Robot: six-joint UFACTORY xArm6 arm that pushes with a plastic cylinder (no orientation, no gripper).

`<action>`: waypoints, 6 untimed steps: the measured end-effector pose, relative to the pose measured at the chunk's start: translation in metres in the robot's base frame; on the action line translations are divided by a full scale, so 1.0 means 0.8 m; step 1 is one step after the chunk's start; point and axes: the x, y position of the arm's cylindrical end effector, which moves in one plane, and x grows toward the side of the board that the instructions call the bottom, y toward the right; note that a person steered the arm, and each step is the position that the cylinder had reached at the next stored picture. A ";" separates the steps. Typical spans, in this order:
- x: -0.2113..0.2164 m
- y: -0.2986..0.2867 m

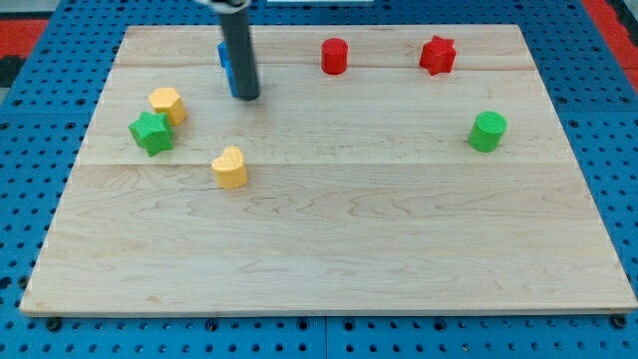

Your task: Move the cube to the top left of the hexagon

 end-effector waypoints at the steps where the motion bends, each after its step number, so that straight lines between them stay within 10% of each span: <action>1: -0.012 0.043; 4: -0.027 -0.122; 6: 0.062 -0.127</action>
